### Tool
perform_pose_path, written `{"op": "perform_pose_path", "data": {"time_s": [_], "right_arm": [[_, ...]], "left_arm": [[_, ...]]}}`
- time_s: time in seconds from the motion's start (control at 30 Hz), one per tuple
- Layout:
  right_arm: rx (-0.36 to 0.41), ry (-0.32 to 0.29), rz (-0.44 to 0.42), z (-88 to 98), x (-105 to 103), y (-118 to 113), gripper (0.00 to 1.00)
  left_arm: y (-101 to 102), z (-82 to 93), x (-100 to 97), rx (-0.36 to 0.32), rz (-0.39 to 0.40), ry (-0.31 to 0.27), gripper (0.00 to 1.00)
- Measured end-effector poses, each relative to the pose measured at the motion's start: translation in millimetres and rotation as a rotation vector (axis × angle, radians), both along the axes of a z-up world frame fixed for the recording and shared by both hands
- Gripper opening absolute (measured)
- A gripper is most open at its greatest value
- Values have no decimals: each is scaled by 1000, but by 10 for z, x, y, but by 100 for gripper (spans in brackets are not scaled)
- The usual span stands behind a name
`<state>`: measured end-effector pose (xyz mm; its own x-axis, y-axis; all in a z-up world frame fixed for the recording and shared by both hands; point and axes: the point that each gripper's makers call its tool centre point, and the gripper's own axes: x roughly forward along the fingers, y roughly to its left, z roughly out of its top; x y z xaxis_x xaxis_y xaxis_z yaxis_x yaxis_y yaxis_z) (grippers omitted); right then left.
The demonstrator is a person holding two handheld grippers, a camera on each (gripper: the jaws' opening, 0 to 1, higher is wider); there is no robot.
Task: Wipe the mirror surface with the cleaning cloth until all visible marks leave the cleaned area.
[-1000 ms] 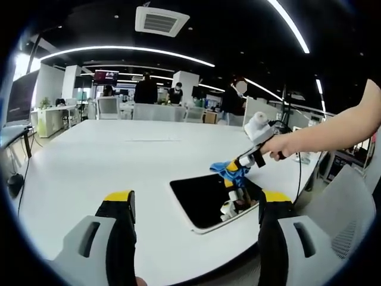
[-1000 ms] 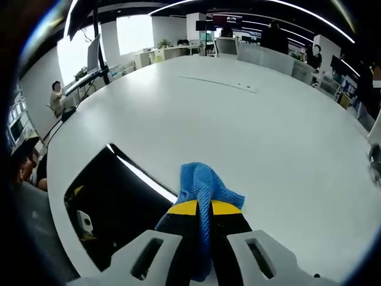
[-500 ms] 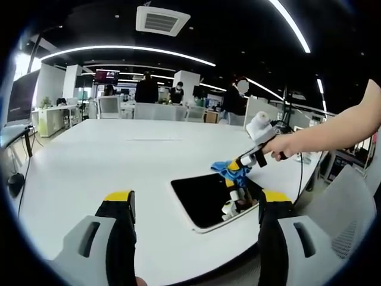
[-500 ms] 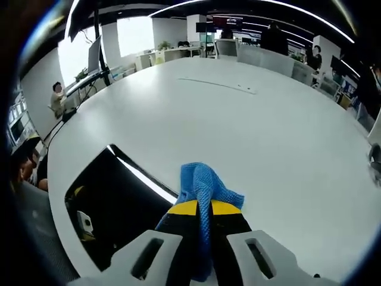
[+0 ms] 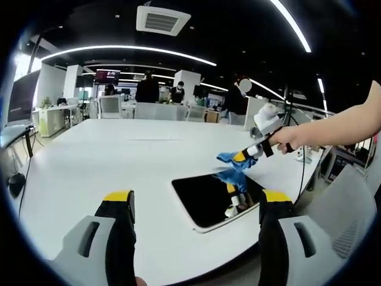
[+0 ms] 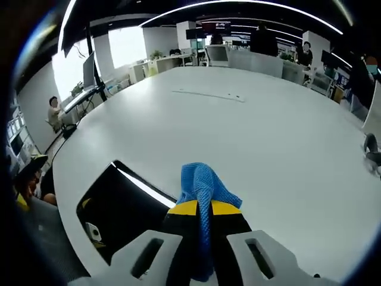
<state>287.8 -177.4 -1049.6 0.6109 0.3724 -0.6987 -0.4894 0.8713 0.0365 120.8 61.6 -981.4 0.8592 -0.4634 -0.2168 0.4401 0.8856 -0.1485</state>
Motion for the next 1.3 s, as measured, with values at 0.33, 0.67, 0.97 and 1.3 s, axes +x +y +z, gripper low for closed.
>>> {"op": "perform_pose_path", "data": {"time_s": [0.33,0.67,0.97,1.3], "right_arm": [[1,-35,-34,196,-66,-184,0],[-69,-76,-48,371,-193,-449,0],[-32,-44,-99,258,-296,-597,0],[-31,8,-143,61,-434,-711,1]], "left_arm": [[-1,17,-3,-2,6,-4,84],[-19,31,-11,0,1,-1,83],[-4,21,-2,0,4,-2,83],[3,13,2,0,4,-2,83]]}}
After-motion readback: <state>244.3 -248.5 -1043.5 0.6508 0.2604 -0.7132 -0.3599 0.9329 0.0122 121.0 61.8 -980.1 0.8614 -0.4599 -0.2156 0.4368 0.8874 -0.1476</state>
